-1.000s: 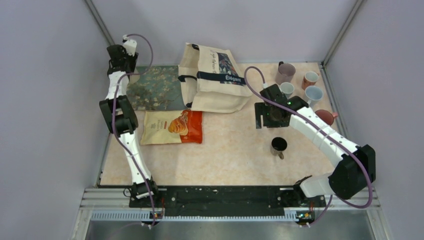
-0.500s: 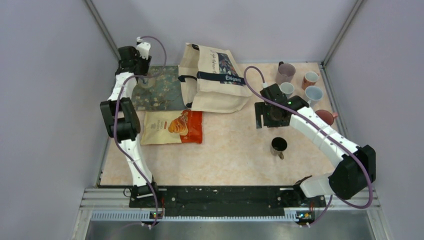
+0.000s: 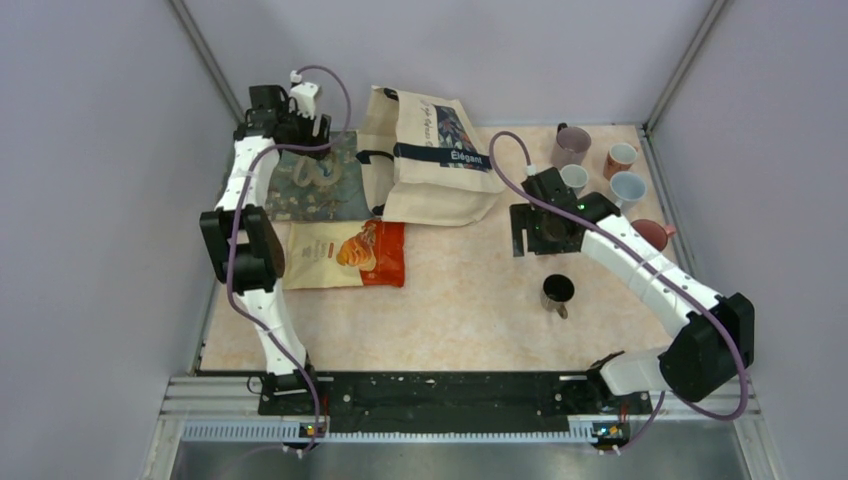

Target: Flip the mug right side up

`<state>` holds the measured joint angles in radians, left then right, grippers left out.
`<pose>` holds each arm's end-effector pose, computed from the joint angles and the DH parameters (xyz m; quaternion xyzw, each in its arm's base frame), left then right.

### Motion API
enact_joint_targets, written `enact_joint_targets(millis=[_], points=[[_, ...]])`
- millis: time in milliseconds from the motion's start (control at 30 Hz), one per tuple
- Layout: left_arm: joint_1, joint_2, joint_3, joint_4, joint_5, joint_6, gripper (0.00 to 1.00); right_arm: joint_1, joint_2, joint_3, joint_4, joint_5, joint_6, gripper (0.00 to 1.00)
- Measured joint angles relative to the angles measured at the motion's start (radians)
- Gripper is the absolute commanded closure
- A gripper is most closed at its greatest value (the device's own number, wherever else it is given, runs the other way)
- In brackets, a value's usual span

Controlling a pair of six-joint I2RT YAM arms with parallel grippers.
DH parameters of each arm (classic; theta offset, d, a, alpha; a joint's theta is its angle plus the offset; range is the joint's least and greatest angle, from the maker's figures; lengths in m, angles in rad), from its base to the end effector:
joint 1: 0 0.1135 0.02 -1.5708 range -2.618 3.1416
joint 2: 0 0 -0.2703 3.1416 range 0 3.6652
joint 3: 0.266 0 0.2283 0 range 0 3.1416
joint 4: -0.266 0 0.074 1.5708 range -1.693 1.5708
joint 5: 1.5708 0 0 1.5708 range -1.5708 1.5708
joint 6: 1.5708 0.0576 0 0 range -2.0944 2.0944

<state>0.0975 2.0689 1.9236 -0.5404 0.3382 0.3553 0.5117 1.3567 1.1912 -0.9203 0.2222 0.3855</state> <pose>0.4747 0.0272 0.2972 0.1860 0.8741 -0.0534 0.4455 0.2246 0.1115 0.2854 -0.0343 0.9645 0.0065 0.2617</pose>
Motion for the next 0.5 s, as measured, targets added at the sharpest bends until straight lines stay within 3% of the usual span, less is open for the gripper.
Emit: enact_joint_targets(millis=[267, 500], points=[[0.143, -0.082, 0.003, -0.086, 0.07, 0.027, 0.19, 0.0, -0.055, -0.021, 0.021, -0.009, 0.0, 0.24], [0.216, -0.02, 0.017, -0.179, 0.135, 0.218, 0.22, 0.0, -0.066, -0.038, 0.046, -0.015, -0.001, 0.24]])
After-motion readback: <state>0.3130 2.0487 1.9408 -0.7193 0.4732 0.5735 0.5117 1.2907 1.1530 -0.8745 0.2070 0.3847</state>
